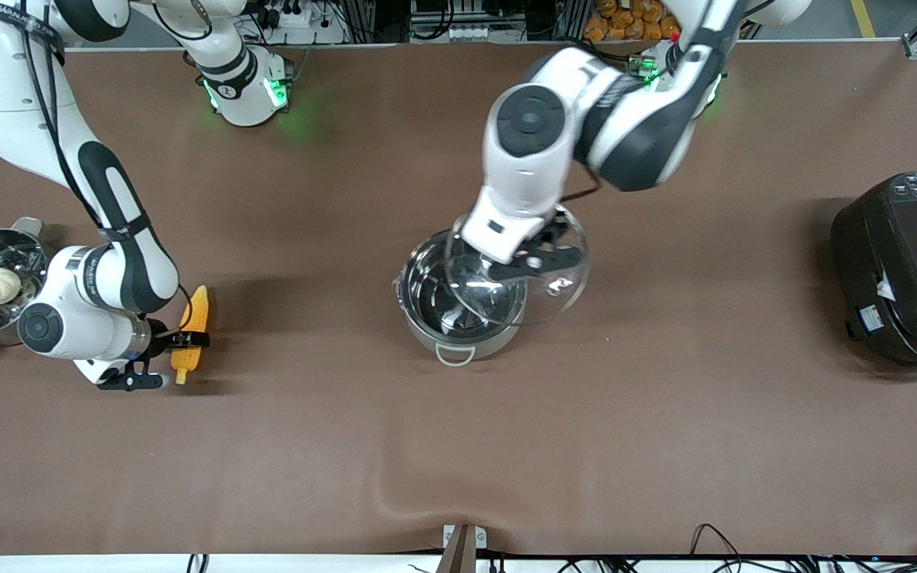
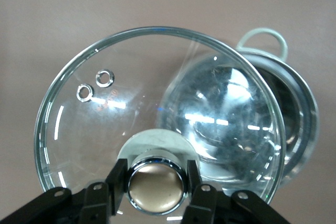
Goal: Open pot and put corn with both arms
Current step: 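Lift the glass lid off the pot and set it down beside the pot, then carry the corn over the pot with the right gripper and lower it in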
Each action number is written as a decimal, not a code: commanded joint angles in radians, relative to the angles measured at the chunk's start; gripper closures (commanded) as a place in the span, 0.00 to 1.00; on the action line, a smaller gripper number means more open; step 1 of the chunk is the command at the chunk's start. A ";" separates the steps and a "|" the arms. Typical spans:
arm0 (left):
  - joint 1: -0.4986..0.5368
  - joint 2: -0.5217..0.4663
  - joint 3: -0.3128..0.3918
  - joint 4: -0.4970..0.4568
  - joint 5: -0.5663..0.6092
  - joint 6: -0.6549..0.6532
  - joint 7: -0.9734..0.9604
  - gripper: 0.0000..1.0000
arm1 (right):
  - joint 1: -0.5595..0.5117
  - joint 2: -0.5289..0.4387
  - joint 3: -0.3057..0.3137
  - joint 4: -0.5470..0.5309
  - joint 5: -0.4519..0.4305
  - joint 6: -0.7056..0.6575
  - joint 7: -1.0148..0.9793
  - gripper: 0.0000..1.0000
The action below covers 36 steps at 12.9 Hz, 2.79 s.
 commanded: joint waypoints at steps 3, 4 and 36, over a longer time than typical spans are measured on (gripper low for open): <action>0.182 -0.147 -0.010 -0.165 0.017 -0.007 0.280 1.00 | -0.008 -0.004 0.008 -0.009 -0.005 0.006 -0.004 1.00; 0.214 -0.158 -0.010 -0.185 0.017 -0.007 0.331 1.00 | -0.005 -0.006 0.008 -0.009 -0.005 0.005 -0.004 1.00; 0.575 -0.178 -0.004 -0.702 0.076 0.544 0.750 0.00 | 0.650 0.195 0.112 0.575 0.205 -0.184 0.803 1.00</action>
